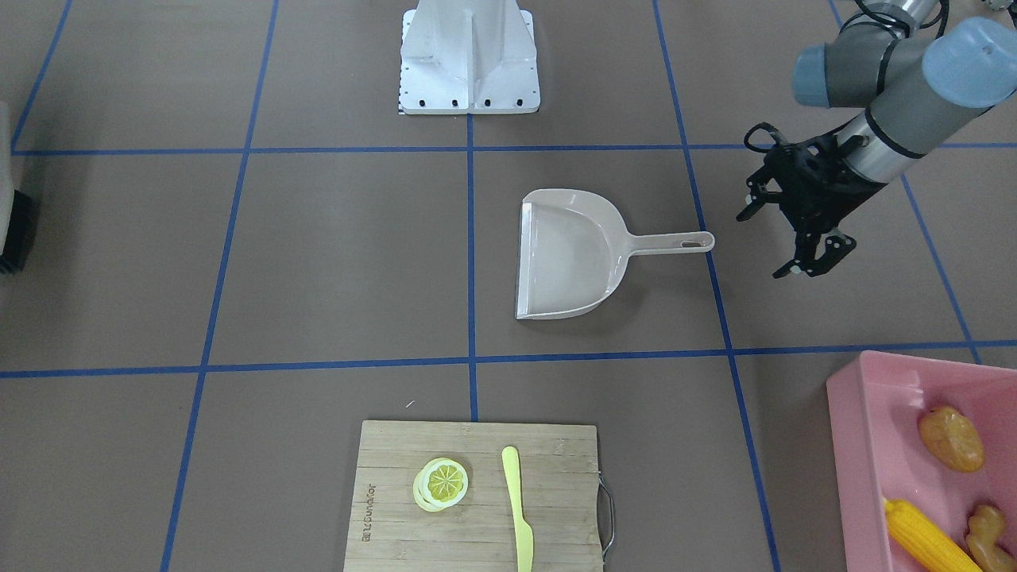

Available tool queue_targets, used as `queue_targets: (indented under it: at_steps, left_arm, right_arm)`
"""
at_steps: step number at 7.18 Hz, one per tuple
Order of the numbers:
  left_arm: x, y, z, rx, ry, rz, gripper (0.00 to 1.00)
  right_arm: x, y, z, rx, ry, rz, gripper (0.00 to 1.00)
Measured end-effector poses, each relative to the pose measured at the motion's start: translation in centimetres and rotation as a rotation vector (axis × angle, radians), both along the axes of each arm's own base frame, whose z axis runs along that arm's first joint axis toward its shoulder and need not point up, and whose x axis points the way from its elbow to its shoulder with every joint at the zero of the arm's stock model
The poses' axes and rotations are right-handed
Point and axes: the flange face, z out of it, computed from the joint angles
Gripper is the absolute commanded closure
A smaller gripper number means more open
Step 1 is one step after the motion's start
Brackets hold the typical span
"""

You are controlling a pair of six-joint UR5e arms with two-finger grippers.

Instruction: Sweep and dump trash into bin

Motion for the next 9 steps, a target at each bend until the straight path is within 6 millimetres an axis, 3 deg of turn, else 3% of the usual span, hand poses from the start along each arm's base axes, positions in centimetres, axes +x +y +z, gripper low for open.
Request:
queue_targets:
  at_steps: [3,5,7,9]
  left_arm:
    - [-9.5,-0.2,7.2,-0.385,-0.079,-0.384,0.01]
    - [-13.3,1.3,11.7,-0.594,-0.124,-0.521,0.01]
    - [-17.0,2.9,15.1,-0.684,-0.141,-0.588,0.01]
    - [-21.4,4.2,18.8,-0.841,-0.059,-0.605,0.01]
  right_arm:
    - [-0.4,-0.1,0.1,-0.010,-0.045,-0.009,0.00]
    - [-0.6,-0.1,0.3,-0.016,-0.068,-0.015,0.00]
    - [-0.5,0.0,0.7,-0.023,-0.068,-0.014,0.00]
    - [-0.3,0.1,0.9,-0.031,-0.069,-0.006,0.00]
